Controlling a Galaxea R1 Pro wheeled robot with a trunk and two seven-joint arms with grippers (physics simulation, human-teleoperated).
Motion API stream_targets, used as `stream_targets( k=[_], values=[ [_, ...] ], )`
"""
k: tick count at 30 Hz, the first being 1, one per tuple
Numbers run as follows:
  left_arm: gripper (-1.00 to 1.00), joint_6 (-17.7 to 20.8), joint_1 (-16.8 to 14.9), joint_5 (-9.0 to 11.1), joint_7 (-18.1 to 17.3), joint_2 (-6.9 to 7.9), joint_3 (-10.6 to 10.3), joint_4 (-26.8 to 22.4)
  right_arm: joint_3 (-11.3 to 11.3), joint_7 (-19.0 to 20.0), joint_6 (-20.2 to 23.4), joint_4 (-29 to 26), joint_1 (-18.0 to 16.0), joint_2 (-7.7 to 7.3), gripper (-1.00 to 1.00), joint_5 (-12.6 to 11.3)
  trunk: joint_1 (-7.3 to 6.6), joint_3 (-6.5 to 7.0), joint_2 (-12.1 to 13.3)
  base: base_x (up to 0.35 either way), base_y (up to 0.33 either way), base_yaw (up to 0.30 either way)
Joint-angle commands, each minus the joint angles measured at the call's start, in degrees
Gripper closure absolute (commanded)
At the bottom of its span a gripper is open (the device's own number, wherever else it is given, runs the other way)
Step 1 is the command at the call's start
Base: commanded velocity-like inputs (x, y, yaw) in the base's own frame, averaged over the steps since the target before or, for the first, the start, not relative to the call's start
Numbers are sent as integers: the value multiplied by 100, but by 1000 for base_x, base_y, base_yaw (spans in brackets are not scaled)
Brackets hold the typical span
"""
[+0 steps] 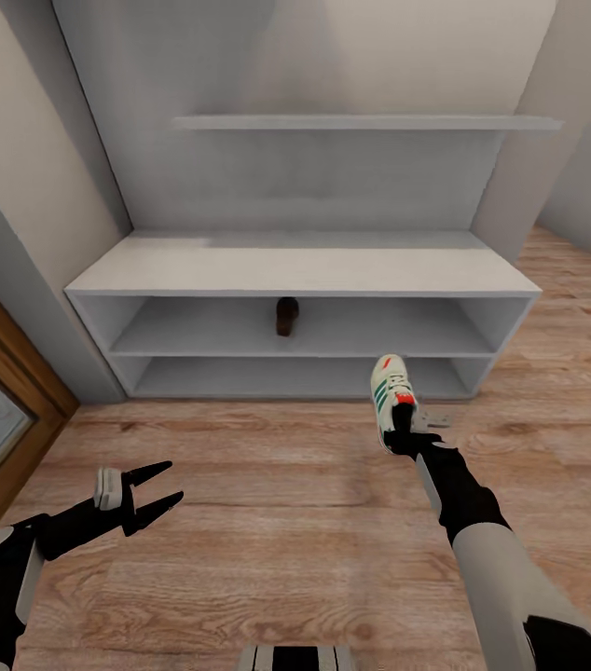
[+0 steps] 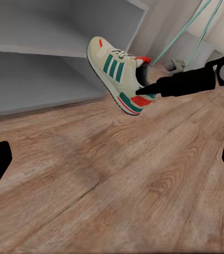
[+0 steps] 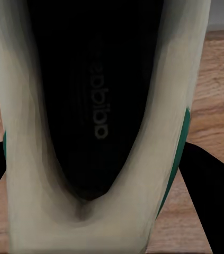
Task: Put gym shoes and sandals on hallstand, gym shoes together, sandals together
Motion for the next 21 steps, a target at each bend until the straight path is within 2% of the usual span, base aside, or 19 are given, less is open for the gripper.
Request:
stream_targets(
  k=[1, 7, 11, 13, 14, 15, 16, 17, 19, 21],
  values=[
    [-100, 60, -4, 1, -25, 0, 6, 0, -21, 10, 31, -10, -3, 7, 100, 58, 1, -37, -4, 0, 0, 60],
    [-100, 58, -4, 1, -18, 6, 31, 0, -21, 3, 31, -3, 4, 7, 100, 58, 1, -59, -4, 0, 0, 26],
    [-100, 52, -4, 17, -19, -41, -63, 13, -21, 2, 28, 47, 6, 7, 100, 56, 1, -60, -4, 0, 0, 2],
    [-100, 52, -4, 12, -21, -194, -268, 16, -21, 2, 25, 103, 6, 7, 100, 57, 1, -60, -4, 0, 2, 0],
    [-100, 52, -4, 11, -19, -282, -445, 18, -21, 2, 24, 122, 6, 7, 100, 57, 1, -60, -4, 0, 38, 0],
    [-100, 52, -4, 10, -10, -342, -659, 21, -21, 2, 20, 134, 6, 7, 100, 57, 1, -60, -4, 0, 87, 0],
    [-100, 52, -4, 11, 4, -394, -982, 24, -21, 2, 17, 145, 6, 7, 100, 57, 1, -60, -4, 0, 185, 0],
    [-100, 52, -4, 14, 9, -413, -1162, 25, -21, 2, 16, 149, 6, 7, 100, 57, 1, -60, -4, 0, 231, 0],
    [-100, 56, -4, 21, 18, -438, -1366, 29, -21, 2, 16, 153, 6, 7, 100, 58, 1, -60, -4, 0, 270, 0],
    [-100, 58, -4, 24, 24, -448, -1450, 28, -21, 3, 14, 155, 6, 7, 100, 59, 1, -60, -4, 8, 296, 0]
  ],
)
